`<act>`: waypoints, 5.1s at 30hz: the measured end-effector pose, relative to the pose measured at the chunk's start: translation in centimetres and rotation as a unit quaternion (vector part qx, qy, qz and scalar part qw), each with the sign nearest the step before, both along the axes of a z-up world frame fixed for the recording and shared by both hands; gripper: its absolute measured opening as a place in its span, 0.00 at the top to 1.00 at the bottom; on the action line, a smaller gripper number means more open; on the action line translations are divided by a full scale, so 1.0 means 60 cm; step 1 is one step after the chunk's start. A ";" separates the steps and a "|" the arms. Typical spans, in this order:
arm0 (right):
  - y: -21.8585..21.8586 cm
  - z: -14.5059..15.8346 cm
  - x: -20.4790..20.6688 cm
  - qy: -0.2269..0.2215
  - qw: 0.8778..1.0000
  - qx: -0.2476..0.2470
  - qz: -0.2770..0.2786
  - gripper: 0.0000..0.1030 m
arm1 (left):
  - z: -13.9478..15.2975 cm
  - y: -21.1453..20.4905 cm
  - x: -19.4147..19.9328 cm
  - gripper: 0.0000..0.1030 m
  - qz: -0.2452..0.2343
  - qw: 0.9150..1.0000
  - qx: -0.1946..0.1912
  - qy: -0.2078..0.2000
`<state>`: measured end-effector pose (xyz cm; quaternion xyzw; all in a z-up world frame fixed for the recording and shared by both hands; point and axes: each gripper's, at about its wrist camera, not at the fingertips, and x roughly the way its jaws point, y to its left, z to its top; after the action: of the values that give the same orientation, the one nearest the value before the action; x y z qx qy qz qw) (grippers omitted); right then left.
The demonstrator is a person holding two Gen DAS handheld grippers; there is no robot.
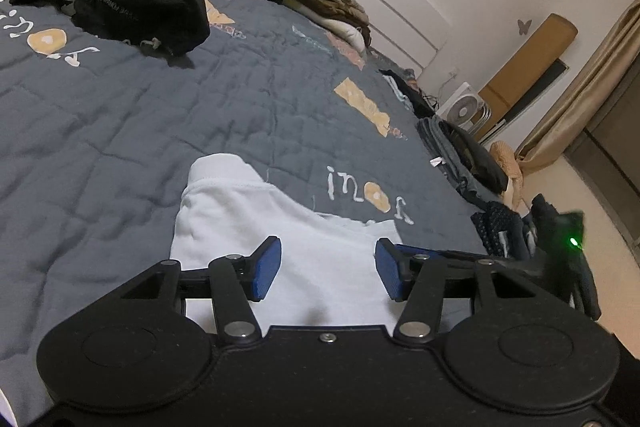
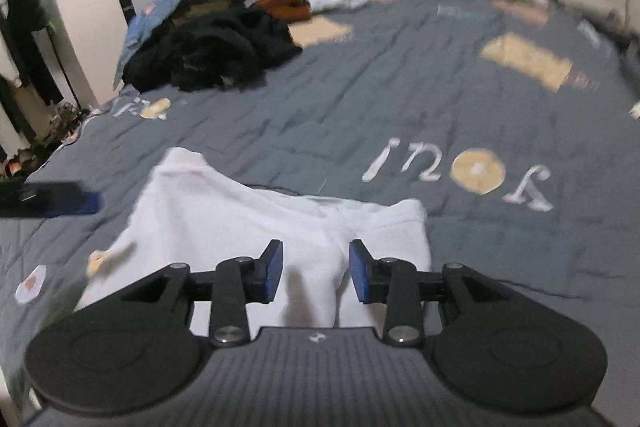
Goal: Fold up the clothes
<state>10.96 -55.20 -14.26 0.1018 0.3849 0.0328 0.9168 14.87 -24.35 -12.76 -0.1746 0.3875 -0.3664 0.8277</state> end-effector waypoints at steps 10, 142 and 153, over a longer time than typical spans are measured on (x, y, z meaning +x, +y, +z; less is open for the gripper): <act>0.130 0.025 -0.058 -0.033 0.993 -0.043 0.108 0.86 | -0.006 0.002 0.004 0.46 -0.004 1.000 0.010 0.007; -0.019 0.022 -0.226 0.014 0.994 0.019 -0.110 0.90 | -0.036 -0.033 -0.002 0.69 -0.056 0.991 0.125 0.010; 0.059 0.009 -0.312 -0.025 0.997 -0.010 -0.070 0.90 | -0.019 -0.034 -0.062 0.63 -0.090 0.989 0.115 -0.031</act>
<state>-7.75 -51.66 -13.70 0.1185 0.3542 -0.0327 0.9271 11.15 -26.40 -13.90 -0.0315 0.4157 -0.3975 0.8174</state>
